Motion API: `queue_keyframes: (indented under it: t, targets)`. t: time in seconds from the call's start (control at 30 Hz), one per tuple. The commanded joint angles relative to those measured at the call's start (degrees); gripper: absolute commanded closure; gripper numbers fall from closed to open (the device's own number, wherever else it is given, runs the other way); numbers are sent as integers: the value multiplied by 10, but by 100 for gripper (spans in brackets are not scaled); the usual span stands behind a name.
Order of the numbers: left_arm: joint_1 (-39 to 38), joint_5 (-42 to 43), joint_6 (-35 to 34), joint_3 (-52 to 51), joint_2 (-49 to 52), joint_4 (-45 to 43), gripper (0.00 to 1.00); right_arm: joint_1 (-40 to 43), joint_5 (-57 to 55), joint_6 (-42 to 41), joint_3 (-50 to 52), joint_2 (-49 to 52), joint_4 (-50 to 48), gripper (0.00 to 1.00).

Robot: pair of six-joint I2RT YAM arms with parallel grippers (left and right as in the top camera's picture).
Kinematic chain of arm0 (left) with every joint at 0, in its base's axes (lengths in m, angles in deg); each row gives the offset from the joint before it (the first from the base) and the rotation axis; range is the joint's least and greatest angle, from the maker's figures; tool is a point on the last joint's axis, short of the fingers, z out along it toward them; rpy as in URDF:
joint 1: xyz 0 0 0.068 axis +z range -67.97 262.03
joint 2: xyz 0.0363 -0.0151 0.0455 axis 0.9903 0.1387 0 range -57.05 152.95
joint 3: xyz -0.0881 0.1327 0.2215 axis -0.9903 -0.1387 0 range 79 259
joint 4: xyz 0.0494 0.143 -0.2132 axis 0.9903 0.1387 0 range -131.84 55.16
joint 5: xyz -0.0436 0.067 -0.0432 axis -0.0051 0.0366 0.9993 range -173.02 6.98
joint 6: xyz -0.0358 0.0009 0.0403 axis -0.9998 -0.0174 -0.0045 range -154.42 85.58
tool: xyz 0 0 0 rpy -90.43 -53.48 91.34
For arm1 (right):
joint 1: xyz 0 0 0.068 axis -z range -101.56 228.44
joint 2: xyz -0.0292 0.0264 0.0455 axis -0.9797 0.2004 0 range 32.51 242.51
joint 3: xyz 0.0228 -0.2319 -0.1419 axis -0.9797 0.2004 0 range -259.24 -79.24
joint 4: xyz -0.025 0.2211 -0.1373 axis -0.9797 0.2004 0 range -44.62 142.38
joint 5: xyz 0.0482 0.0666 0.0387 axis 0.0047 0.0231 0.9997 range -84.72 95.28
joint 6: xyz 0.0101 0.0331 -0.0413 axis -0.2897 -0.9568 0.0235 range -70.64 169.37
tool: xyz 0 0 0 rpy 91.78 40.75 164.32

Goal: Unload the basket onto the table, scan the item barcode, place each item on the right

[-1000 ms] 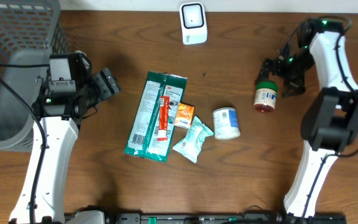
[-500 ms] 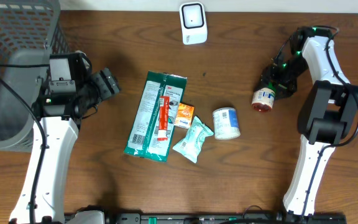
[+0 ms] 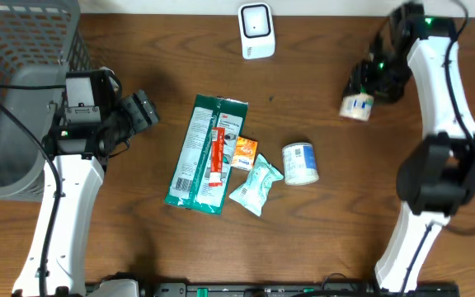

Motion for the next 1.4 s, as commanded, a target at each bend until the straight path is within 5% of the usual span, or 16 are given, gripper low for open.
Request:
queue_keyframes:
  t: [0.0, 0.3, 0.5, 0.73, 0.87, 1.37]
  targets:
    - [2, -6, 7, 12, -3, 0, 12, -54, -98, -38, -18, -75, -10, 56]
    - [2, -6, 7, 12, -3, 0, 12, -204, -315, -140, 55, -152, -114, 61]
    - [2, -6, 7, 12, -3, 0, 12, -261, -378, -139, 243, -264, -274, 60]
    - [2, -6, 7, 12, -3, 0, 12, -245, -375, -128, 518, -394, -476, 60]
    - [2, -6, 7, 12, -3, 0, 12, -242, -375, -122, 649, -416, -562, 71]
    - [2, -6, 7, 12, -3, 0, 12, -163, -370, -23, 831, -355, -881, 99]
